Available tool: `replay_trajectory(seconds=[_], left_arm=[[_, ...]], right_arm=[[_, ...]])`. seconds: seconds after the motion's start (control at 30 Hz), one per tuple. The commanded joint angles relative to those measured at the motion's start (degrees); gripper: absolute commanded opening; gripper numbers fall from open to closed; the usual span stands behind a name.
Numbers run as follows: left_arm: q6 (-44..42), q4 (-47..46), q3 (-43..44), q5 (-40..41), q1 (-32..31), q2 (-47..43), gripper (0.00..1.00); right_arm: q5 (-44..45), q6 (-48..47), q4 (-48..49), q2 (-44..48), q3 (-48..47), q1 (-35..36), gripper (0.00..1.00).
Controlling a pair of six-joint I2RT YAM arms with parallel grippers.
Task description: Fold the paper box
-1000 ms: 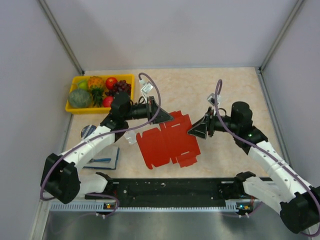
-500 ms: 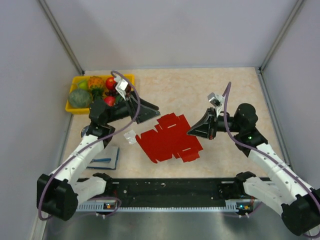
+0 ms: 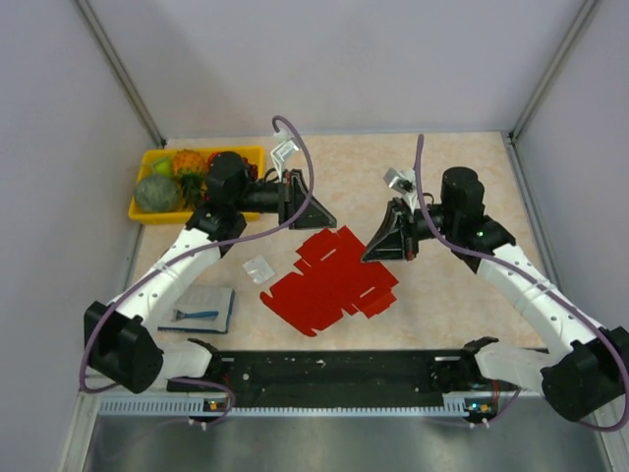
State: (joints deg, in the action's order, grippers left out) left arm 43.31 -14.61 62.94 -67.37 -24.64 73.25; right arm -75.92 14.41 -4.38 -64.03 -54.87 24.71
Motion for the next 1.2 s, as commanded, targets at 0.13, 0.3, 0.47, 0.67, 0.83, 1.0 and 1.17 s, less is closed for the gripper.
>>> replay_trajectory(seconds=[0.13,0.3,0.47,0.67,0.83,1.0,1.17], left_arm=[[-3.1,-0.3,4.6,-2.2,-3.6,4.0,0.19],[-2.3,-1.6,4.6,-4.0,-5.4,4.3,0.19],[-5.2,0.6,4.0,-3.9,-6.6,3.0,0.2],[-14.9,12.9,6.7,-1.5,-8.5,3.0,0.17],[-16.4,12.2,6.0,-0.5,-8.1,-0.7,0.42],[-16.5,13.6,7.7,0.4,-6.7,-1.2,0.47],[-11.1,7.1,5.1,-0.5,-3.4,-2.2,0.46]], right_arm=[[-1.1,-5.1,-3.0,-1.7,-4.0,1.7,0.0],[3.3,-5.3,-2.7,-2.3,-4.2,1.7,0.0],[5.4,-3.3,-0.8,-2.5,-4.6,1.7,0.0],[6.4,1.1,3.9,-2.2,-4.3,1.7,0.0],[6.8,-0.1,2.3,-3.8,-4.6,1.7,0.0],[7.0,-1.3,1.1,-4.4,-3.7,1.7,0.0],[6.8,-1.8,0.3,-4.9,-4.0,1.7,0.0]])
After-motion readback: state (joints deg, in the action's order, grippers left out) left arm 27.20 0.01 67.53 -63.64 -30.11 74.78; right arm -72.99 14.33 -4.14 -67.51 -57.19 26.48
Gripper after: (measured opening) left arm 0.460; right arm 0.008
